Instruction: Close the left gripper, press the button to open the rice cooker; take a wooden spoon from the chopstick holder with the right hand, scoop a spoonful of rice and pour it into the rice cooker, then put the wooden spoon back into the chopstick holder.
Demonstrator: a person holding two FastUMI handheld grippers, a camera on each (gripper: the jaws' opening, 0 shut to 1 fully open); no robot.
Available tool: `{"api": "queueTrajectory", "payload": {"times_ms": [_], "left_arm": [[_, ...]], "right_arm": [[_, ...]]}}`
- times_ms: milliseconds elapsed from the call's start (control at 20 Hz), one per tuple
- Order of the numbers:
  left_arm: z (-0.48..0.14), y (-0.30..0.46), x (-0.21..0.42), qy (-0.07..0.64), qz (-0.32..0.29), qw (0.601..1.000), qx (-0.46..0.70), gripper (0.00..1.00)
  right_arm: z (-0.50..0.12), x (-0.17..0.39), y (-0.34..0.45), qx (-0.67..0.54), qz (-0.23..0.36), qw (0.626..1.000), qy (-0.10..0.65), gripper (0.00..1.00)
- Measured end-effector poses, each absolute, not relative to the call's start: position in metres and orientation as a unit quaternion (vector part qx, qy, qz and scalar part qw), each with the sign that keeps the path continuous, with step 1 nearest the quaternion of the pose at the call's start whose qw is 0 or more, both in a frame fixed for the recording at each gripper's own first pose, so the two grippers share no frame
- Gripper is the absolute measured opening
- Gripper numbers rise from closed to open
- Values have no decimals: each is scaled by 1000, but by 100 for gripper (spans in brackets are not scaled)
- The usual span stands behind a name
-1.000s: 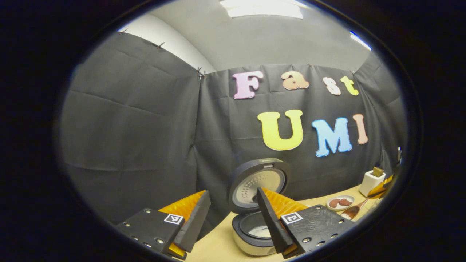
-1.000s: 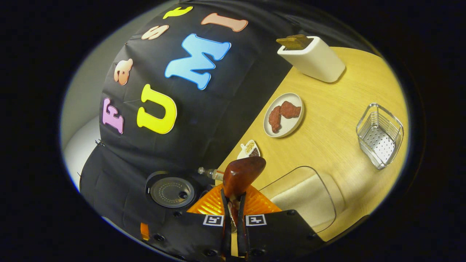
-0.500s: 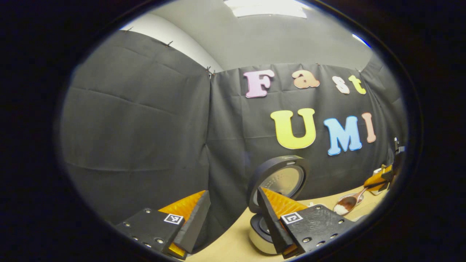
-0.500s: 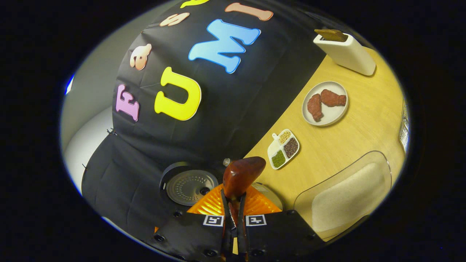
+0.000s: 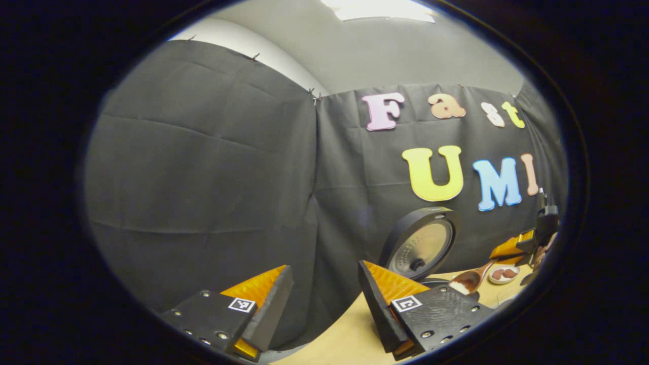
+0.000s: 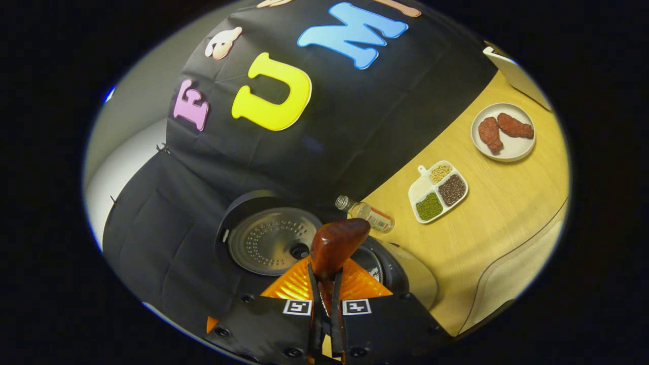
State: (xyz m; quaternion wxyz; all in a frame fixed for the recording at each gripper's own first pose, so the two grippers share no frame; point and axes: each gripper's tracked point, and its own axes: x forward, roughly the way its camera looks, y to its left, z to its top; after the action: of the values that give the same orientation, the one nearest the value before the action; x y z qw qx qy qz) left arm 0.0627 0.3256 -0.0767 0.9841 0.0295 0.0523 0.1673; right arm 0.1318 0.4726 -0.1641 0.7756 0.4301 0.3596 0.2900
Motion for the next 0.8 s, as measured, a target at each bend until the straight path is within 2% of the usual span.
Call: {"api": "queueTrajectory", "payload": {"times_ms": [100,150,500,800], "left_arm": [[-79,335,57,56,179,982,29,81],[-81,340,54,57,184,981,30,82],[-85,355,47,65,204,976,31,81],[-92,350,52,73,205,976,28,81]], "right_arm": [[-170,131,489,409,301,783,361,4],[-175,130,496,396,305,787,362,8],[-211,126,525,310,325,814,368,7],[-219,126,531,216,349,847,339,8]]}}
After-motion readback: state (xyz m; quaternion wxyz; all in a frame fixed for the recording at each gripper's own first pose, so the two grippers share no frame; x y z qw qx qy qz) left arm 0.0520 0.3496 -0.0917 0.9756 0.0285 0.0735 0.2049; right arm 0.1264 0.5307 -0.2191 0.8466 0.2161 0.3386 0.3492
